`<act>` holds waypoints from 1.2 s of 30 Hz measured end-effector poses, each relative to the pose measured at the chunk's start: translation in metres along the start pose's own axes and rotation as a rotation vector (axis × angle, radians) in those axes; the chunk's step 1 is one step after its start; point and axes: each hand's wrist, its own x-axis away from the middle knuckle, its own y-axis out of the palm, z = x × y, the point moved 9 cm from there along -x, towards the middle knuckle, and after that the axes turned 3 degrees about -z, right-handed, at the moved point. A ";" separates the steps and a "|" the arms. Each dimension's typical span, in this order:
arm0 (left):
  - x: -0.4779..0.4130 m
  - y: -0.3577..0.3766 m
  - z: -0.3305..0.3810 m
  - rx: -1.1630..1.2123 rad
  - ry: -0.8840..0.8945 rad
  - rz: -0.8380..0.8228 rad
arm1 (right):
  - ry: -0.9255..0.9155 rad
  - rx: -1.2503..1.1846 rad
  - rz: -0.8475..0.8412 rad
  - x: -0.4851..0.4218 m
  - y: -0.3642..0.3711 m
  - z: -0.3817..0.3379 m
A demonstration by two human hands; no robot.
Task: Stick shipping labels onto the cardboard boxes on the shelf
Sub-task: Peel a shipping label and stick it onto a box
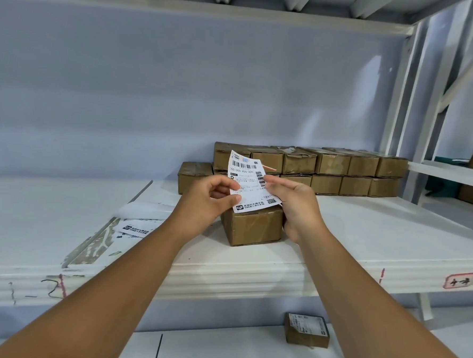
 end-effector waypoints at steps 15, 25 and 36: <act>0.004 0.000 0.005 -0.114 0.035 0.000 | -0.007 0.178 -0.031 0.001 0.003 0.001; 0.003 0.002 0.010 -0.329 0.152 0.012 | -0.050 0.376 -0.053 0.007 0.006 -0.003; 0.001 0.000 0.005 -0.350 0.122 0.030 | -0.124 0.519 -0.049 0.011 0.010 -0.009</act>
